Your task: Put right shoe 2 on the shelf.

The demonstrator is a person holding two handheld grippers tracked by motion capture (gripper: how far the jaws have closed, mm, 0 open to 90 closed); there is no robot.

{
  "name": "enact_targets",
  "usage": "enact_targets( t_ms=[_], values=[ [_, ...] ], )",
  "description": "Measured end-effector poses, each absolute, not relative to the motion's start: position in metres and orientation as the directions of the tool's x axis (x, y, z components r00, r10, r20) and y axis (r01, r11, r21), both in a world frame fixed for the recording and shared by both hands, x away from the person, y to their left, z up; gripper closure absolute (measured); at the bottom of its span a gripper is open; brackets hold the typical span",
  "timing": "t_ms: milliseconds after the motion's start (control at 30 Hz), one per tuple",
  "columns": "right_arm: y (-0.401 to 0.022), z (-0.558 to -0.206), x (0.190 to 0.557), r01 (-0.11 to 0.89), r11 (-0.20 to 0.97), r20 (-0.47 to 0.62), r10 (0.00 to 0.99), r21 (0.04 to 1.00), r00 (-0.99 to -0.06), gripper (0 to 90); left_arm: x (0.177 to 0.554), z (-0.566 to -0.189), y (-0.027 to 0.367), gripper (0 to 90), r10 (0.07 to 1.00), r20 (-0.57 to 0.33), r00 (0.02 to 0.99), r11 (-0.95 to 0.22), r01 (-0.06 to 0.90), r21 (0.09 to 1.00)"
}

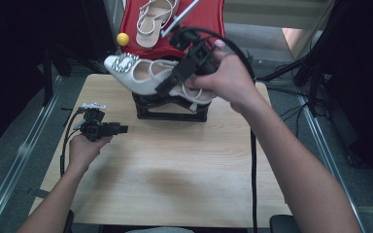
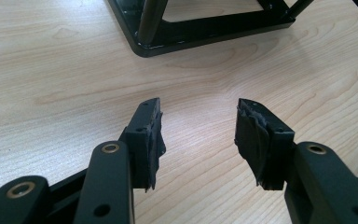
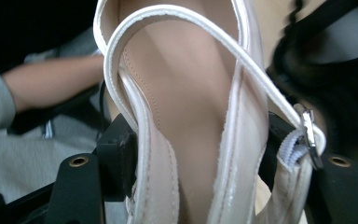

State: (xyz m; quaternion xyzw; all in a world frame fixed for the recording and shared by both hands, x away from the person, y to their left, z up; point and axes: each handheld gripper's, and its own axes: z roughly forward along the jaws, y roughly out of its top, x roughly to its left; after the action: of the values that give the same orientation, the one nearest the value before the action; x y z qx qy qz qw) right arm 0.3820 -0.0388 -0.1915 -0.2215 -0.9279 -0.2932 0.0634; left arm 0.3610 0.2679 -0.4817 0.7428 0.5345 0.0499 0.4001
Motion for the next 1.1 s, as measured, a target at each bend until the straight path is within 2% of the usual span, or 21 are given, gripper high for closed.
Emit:
enact_targets(
  t_ms=[233,533,700,900,967,1100],
  values=[
    [-0.058,-0.146,0.414,0.538,0.631,0.195,0.530,0.559,-0.825,37.6,0.361,-0.482,0.268,50.9,0.833,-0.353,0.426,-0.110,0.752,0.649],
    [-0.074,-0.115,0.441,0.601,0.512,0.232,0.610,0.614,-0.758,37.6,0.361,-0.483,0.266,50.9,0.832,-0.353,0.428,-0.112,0.753,0.648],
    [-0.076,-0.111,0.458,0.663,0.409,0.252,0.699,0.627,-0.669,37.6,0.361,-0.482,0.265,50.9,0.830,-0.351,0.433,-0.118,0.752,0.648],
    [-0.074,-0.117,0.476,0.692,0.285,0.205,0.820,0.663,-0.534,37.6,0.361,-0.484,0.264,50.9,0.827,-0.352,0.437,-0.123,0.753,0.646],
    [-0.073,-0.120,0.482,0.701,0.236,0.223,0.839,0.673,-0.497,37.6,0.361,-0.483,0.264,50.9,0.826,-0.353,0.440,-0.125,0.752,0.647],
    [-0.067,-0.127,0.491,0.705,0.182,0.193,0.888,0.685,-0.418,37.5,0.360,-0.483,0.263,50.9,0.823,-0.357,0.443,-0.124,0.752,0.648]
  ],
)
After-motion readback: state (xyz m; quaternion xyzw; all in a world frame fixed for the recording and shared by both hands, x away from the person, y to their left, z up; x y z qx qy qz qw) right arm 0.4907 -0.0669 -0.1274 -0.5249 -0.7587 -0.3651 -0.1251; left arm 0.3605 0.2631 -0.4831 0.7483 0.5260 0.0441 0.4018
